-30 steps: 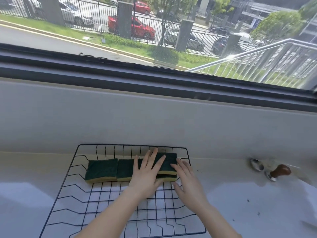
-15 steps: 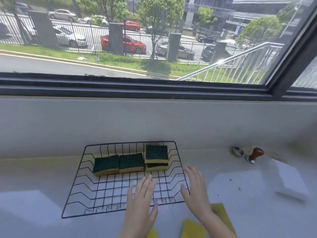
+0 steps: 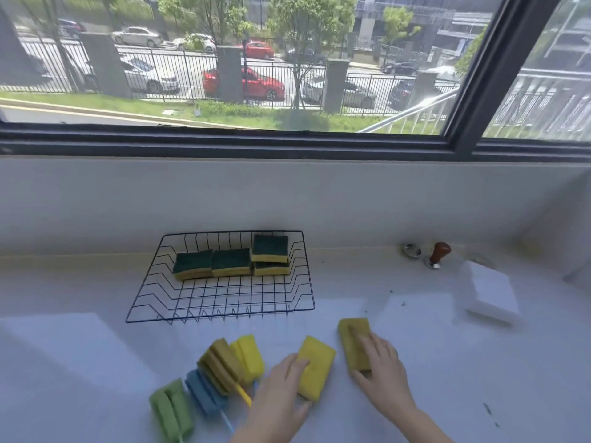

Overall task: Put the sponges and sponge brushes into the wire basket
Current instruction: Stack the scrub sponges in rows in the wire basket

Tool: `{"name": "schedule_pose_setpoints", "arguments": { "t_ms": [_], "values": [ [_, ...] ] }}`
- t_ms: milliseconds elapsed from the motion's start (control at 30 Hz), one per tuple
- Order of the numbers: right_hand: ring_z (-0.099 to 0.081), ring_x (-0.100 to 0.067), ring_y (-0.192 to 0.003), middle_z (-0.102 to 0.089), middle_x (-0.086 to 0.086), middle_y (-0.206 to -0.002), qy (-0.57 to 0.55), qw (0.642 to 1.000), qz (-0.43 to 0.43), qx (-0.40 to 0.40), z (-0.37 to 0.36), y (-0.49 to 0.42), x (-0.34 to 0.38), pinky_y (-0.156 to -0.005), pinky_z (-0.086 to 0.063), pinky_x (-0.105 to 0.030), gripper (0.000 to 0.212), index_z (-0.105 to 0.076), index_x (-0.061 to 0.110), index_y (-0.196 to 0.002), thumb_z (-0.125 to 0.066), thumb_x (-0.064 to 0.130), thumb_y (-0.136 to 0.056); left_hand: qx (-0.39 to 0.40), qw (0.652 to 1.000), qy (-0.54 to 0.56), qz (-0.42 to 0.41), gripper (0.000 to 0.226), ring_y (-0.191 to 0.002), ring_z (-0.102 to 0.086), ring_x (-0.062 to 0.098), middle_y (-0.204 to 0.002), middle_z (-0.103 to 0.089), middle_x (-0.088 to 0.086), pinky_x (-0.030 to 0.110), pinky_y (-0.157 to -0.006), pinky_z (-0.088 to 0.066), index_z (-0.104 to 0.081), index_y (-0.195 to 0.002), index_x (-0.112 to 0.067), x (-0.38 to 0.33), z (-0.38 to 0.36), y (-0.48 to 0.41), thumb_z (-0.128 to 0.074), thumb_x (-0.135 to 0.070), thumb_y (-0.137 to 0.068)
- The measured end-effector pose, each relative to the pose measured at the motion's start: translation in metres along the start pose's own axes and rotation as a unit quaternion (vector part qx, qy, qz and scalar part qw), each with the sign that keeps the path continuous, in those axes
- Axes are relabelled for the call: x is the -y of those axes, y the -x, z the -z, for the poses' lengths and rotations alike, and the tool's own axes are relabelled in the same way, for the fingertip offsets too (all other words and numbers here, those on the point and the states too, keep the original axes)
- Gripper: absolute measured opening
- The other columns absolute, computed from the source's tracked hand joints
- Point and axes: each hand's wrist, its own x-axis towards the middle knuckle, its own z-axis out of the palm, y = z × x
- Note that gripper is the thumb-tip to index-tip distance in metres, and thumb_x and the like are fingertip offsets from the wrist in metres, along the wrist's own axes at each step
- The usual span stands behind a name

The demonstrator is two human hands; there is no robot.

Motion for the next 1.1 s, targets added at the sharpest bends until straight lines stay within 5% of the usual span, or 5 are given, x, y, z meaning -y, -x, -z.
{"name": "schedule_pose_setpoints", "arguments": {
  "t_ms": [167, 367, 633, 867, 1100],
  "values": [
    [-0.023, -0.016, -0.139, -0.021, 0.009, -0.154, 0.002, 1.0, 0.027, 0.016, -0.011, 0.026, -0.012, -0.104, -0.035, -0.03, 0.063, -0.037, 0.032, -0.134, -0.056, 0.047, -0.076, 0.067, 0.991, -0.055, 0.102, 0.082, -0.145, -0.002, 0.021, -0.158, 0.006, 0.002, 0.039, -0.114, -0.02, -0.012, -0.143, -0.03, -0.004, -0.033, 0.003, -0.055, -0.048, -0.076],
    [-0.032, -0.011, -0.133, -0.031, 0.016, -0.144, -0.004, 0.999, 0.047, 0.012, -0.009, 0.043, -0.03, -0.101, -0.032, -0.028, 0.054, -0.044, 0.035, -0.117, -0.062, 0.047, -0.068, -0.019, 0.992, -0.053, 0.112, 0.063, -0.128, -0.034, 0.019, -0.132, -0.034, -0.002, 0.03, -0.092, -0.04, -0.032, -0.116, -0.028, -0.015, -0.049, -0.002, -0.059, -0.054, -0.065],
    [-0.036, -0.01, -0.127, -0.03, 0.019, -0.144, -0.051, 0.998, 0.048, 0.009, -0.003, 0.057, -0.052, -0.096, -0.038, -0.027, 0.047, -0.043, 0.035, -0.122, -0.056, 0.033, -0.077, -0.074, 0.984, -0.009, 0.163, 0.048, -0.104, -0.041, 0.021, -0.111, -0.039, -0.002, 0.032, -0.077, -0.047, -0.025, -0.094, -0.028, -0.02, -0.061, -0.012, -0.063, -0.042, -0.068],
    [-0.059, -0.014, -0.092, -0.06, 0.016, -0.109, -0.21, 0.976, 0.051, 0.031, 0.013, 0.074, -0.073, -0.085, -0.046, -0.035, 0.038, -0.043, 0.035, -0.116, -0.056, 0.025, -0.081, -0.012, 0.975, 0.153, 0.159, 0.037, -0.071, -0.043, 0.018, -0.079, -0.043, -0.005, 0.03, -0.058, -0.031, -0.033, -0.082, -0.027, -0.022, -0.055, -0.012, -0.064, -0.027, -0.062],
    [-0.059, -0.024, -0.082, -0.067, 0.004, -0.083, -0.36, 0.921, -0.142, -0.03, 0.008, 0.075, -0.102, -0.067, -0.04, -0.034, 0.031, -0.058, 0.037, -0.084, -0.043, 0.012, -0.094, 0.138, 0.892, 0.395, 0.172, 0.029, -0.063, -0.043, 0.02, -0.076, -0.047, 0.006, 0.025, -0.05, -0.033, -0.045, -0.078, -0.016, -0.034, -0.047, -0.011, -0.058, -0.029, -0.056]
  ]
}}
